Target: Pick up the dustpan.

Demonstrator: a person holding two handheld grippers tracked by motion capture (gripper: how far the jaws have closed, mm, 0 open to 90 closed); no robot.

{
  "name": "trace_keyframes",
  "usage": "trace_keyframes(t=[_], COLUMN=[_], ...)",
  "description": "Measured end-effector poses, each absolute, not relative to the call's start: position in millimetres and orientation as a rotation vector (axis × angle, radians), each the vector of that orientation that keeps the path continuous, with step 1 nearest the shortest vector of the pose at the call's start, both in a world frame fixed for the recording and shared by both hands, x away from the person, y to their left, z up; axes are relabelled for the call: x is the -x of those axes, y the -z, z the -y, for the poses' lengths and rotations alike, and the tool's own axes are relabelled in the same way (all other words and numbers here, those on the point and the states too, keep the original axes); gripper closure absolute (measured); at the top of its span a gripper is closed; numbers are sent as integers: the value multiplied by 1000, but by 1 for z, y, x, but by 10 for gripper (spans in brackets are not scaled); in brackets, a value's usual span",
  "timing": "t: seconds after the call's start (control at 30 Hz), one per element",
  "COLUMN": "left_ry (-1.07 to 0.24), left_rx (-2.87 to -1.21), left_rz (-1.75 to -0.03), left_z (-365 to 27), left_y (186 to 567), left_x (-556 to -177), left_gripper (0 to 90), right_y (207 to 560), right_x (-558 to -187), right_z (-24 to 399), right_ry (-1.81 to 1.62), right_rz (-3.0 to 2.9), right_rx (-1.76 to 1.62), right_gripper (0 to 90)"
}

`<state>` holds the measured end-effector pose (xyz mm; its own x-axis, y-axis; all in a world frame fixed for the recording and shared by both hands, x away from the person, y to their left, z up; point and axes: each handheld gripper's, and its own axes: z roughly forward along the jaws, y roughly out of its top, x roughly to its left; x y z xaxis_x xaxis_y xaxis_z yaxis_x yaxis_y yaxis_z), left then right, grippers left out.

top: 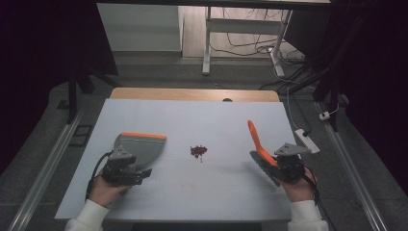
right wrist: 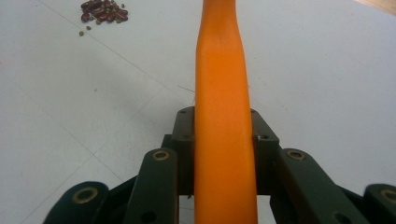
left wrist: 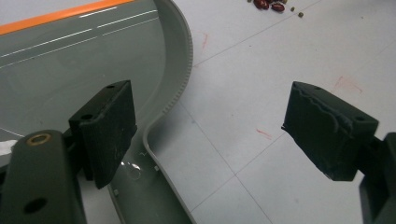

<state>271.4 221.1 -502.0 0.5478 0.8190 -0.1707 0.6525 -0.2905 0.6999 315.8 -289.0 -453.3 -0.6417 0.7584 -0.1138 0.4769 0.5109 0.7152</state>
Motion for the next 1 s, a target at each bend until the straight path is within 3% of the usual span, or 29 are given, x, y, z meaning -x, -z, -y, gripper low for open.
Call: trace_keyframes(t=[1.0], left_ry=[-295], left_rx=[-2012], left_rz=[-1214], left_z=[-209], left_y=[485], left_x=[-272], left_gripper=[184], right_y=[448], right_x=[-315], right_z=[288], right_ry=[-965], right_rz=[-2335], right_rx=[-991], right_gripper=[700])
